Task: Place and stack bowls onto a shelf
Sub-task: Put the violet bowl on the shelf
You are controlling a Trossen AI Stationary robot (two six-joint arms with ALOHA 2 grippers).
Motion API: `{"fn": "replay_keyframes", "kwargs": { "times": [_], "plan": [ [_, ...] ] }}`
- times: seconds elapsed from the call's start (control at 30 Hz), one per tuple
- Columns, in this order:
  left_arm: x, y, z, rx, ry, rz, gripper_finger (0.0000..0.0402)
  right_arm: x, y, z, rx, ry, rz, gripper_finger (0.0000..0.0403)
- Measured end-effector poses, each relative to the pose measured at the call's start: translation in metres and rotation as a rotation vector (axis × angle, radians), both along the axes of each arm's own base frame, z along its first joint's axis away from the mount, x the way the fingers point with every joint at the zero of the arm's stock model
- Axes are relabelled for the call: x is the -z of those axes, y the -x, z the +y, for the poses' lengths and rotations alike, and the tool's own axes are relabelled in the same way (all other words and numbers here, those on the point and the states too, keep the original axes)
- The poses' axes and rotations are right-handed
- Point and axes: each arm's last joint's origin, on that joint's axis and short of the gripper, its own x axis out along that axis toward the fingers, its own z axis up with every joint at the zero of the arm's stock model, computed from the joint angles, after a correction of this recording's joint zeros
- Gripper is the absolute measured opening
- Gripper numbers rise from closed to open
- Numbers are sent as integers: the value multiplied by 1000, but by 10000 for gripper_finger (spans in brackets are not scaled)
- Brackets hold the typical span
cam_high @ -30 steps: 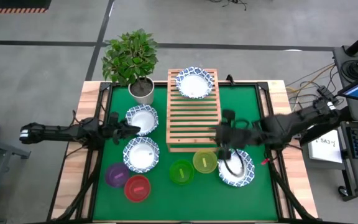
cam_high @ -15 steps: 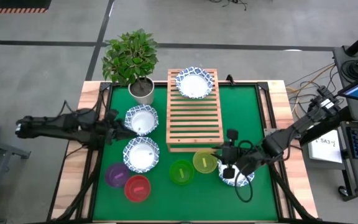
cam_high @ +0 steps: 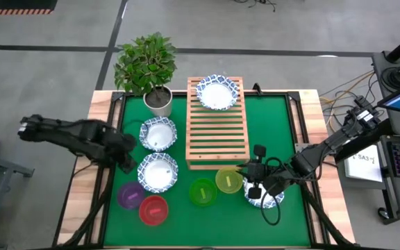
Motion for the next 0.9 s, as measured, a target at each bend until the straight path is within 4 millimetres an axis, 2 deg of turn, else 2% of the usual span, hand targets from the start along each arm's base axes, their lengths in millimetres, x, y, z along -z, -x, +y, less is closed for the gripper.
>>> {"fn": "replay_keyframes", "kwargs": {
  "times": [0.1, 0.23, 0.4, 0.63, 0.9],
  "plan": [
    [14, -7, -10, 51, 51, 80, 76, 0, 0, 0, -8, 12, 4, 68],
    [32, -10, -21, 92, 27, 197, 80, 0, 0, 0, -11, 20, 6, 72],
    [52, -10, -26, 126, -3, 287, 111, 0, 0, 0, -7, 24, 4, 71],
    [67, -16, -33, 283, -106, 223, 167, 0, 0, 0, 0, 13, 0, 64],
    [78, -17, -49, 462, -148, 229, 174, 0, 0, 0, 2, 12, 0, 63]
  ]
}}
